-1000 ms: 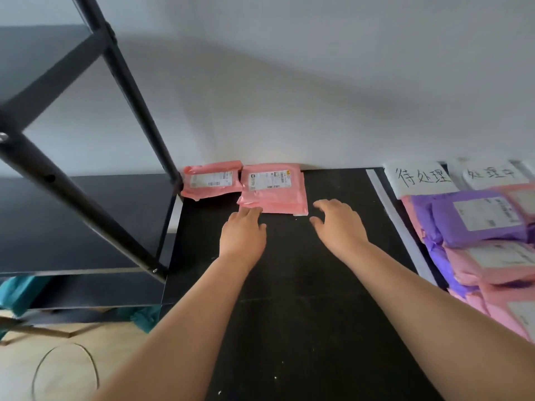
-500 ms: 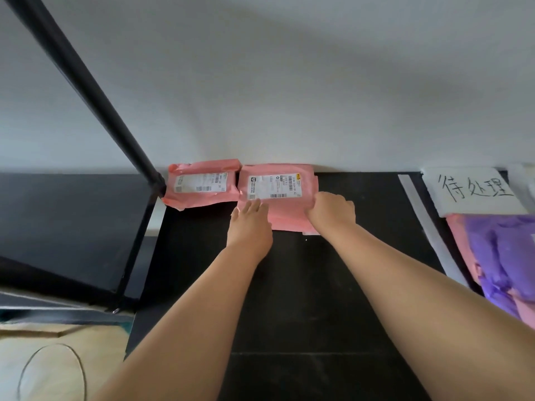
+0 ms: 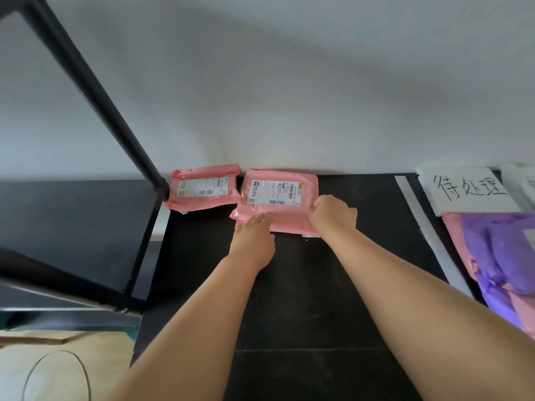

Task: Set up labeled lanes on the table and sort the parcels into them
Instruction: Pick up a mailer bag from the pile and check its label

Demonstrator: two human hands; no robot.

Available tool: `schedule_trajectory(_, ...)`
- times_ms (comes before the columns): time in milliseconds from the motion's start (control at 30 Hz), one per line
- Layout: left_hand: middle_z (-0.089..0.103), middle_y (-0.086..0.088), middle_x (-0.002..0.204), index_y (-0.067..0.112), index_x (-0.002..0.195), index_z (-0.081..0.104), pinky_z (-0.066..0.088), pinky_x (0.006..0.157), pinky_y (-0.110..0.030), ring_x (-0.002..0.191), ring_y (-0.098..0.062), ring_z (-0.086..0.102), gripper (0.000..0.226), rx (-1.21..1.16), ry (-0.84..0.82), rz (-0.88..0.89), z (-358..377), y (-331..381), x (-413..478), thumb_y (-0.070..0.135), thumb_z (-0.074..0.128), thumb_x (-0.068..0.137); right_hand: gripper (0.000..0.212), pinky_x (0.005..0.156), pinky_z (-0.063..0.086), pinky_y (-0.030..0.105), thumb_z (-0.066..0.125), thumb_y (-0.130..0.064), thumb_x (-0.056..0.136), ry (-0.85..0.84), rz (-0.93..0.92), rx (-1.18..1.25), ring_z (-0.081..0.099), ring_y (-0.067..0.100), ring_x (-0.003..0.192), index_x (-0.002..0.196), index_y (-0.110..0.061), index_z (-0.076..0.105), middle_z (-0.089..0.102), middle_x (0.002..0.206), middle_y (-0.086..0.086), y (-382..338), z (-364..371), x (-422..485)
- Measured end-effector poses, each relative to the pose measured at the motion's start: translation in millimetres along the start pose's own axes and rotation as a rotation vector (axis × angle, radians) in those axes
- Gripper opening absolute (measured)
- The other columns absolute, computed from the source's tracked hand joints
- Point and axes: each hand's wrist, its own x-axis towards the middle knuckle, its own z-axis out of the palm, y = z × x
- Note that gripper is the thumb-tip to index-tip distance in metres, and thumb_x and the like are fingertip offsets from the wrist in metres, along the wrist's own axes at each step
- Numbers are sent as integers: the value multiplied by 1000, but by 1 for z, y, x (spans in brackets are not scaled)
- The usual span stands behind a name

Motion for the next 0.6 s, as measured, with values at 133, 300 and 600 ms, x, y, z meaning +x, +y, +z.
schedule_trajectory(133, 25, -2, 162, 19, 154, 27, 14, 122, -39, 150, -19, 20, 53, 19, 38, 28, 0, 0, -6, 20, 42, 103, 10, 105, 35, 40, 50, -13, 92, -42, 76, 8, 60, 26, 105, 97, -16, 59, 58, 84, 0, -7, 6, -6)
schedule_trajectory(300, 29, -2, 160, 17, 151, 34, 18, 120, -36, 148, -18, 24, 51, 41, 110, 50, -6, -9, -8, 15, 44, 101, 7, 102, 33, 38, 52, -9, 94, -7, 123, 38, 60, 26, 102, 95, -16, 53, 51, 77, 1, -16, 8, -7)
schedule_trajectory(600, 35, 0, 157, 19, 149, 39, 23, 116, -31, 144, -18, 32, 47, -50, 189, 38, -31, 0, -40, 16, 43, 103, 25, 82, 33, 34, 49, -4, 85, 145, 45, 39, 59, 23, 78, 85, -20, 67, 64, 75, -1, -8, -22, -40)
